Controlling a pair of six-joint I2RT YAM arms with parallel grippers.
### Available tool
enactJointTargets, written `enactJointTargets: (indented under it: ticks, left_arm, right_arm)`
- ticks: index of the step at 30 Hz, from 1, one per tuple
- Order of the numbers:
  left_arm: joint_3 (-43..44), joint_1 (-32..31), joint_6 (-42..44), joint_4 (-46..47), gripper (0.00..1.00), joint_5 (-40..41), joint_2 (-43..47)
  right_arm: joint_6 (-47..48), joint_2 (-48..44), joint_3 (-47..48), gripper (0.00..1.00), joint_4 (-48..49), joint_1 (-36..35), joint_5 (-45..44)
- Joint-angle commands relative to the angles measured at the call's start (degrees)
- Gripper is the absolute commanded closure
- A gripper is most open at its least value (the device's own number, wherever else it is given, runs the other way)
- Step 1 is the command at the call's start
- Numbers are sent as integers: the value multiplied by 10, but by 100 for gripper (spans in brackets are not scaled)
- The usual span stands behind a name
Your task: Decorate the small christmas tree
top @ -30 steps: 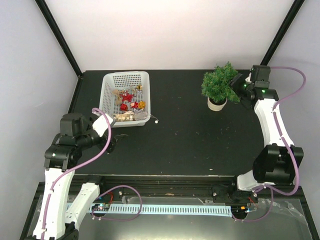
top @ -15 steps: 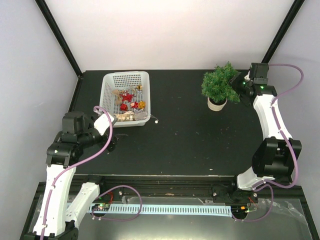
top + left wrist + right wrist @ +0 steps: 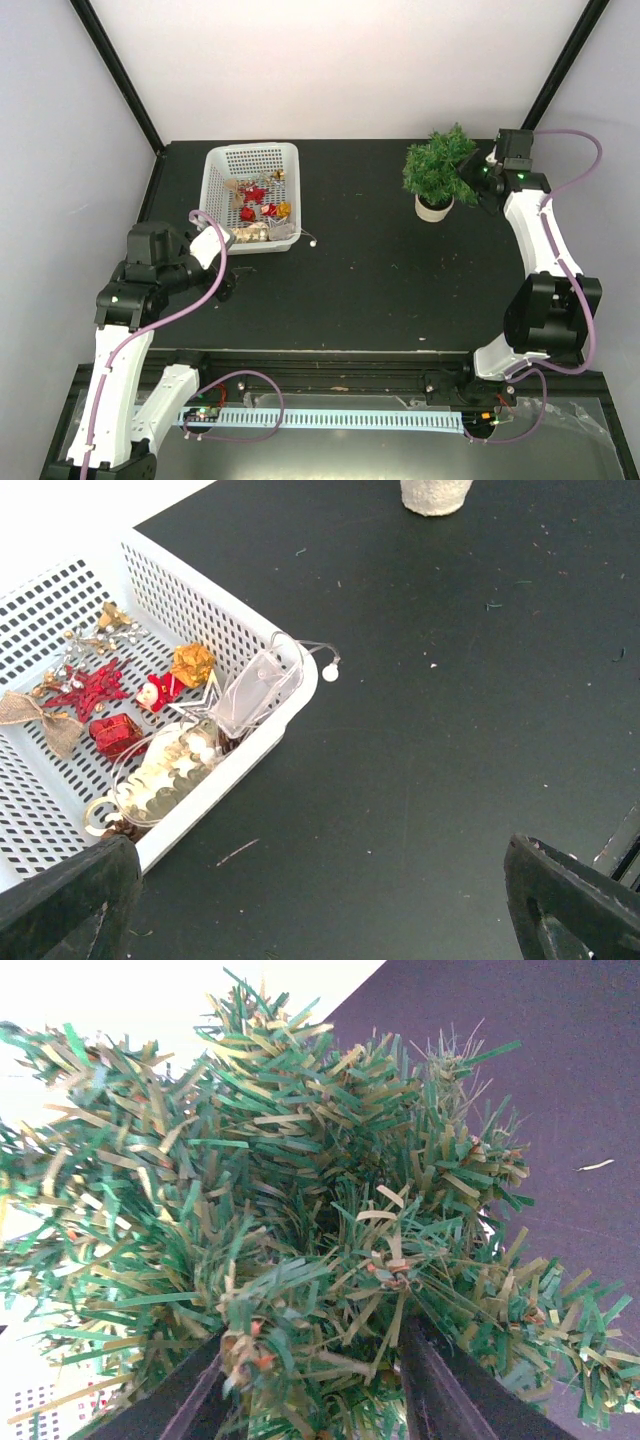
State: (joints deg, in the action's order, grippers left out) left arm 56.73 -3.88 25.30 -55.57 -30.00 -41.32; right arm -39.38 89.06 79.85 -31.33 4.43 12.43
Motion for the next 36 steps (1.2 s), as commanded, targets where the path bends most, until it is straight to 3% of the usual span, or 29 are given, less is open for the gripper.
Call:
enactJointTargets:
  ticks: [1, 3, 8, 21, 29, 36]
  left_arm:
    - [-2, -1, -5, 16, 1, -11, -2]
    - [-2, -1, -5, 16, 1, -11, -2]
    - [-3, -1, -6, 18, 1, -6, -2]
    - [-3, -1, -9, 20, 1, 2, 9]
    - [-4, -2, -10, 23, 1, 15, 20]
    - [-1, -1, -14, 22, 1, 21, 24]
  right_arm:
    - [9, 24, 5, 60, 1, -10, -9]
    - [9, 34, 9, 67, 3, -12, -7]
    - [8, 42, 14, 98, 8, -24, -1]
    - [17, -99, -7, 99, -22, -97, 13]
    - [-19, -214, -98, 99, -5, -186, 53]
    - [-43, -278, -166, 99, 37, -301, 28]
